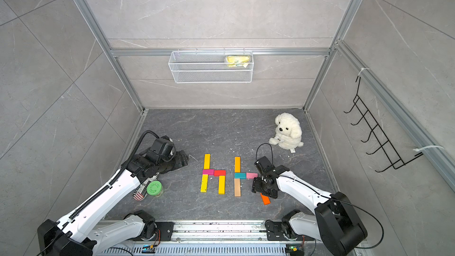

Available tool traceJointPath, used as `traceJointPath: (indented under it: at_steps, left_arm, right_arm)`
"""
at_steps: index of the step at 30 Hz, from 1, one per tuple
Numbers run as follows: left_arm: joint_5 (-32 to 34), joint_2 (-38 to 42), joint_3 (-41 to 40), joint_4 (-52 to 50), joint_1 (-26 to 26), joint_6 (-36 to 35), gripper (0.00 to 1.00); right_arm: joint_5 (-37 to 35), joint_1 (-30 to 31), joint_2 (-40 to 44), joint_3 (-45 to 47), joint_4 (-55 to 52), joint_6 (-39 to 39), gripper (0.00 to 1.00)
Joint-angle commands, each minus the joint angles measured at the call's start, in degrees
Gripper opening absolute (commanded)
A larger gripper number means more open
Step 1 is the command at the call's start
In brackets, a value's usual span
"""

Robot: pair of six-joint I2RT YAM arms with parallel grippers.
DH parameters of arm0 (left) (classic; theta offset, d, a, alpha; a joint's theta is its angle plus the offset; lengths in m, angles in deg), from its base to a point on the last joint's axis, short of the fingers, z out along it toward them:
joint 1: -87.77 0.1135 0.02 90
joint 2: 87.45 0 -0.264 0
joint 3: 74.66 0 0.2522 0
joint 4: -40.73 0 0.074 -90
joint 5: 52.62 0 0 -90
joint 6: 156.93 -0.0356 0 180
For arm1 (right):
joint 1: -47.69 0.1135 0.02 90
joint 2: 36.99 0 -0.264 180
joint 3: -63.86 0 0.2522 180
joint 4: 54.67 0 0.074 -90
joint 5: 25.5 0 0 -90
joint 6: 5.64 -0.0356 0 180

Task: Assemble the letter h with building blocks
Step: Assemble the building block at the center of the board.

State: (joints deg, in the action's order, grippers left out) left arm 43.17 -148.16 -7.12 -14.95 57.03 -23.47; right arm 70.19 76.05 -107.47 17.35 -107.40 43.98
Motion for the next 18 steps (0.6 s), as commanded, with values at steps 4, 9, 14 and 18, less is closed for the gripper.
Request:
traceJointPath:
  at_steps: [4,9,14,18]
  left_arm:
    - [-0.4,0.8,0.9,0.7,0.3,-0.2,0.81]
    - [-0.1,1.2,0.9,0.3,0.3,-0.2,0.81]
    - [0.2,1.5,0.8,0.1,0.3,-0.2,0.81]
    - [0.0,1.1,0.7,0.3,0.3,-0.1,0.81]
  right_arm:
    - [1.7,2.2,-3.6,0.7,0.0,-2.3,0.39]
    - [0.4,4.6,-7.3,-3.0,-0.3,-1.0,0.27]
    - [-0.6,4.7,-9.7,-6.3,-2.4,2.7,0.27]
    - [-1.4,4.9,-11.8,-8.4,-4.1,5.3,0.3]
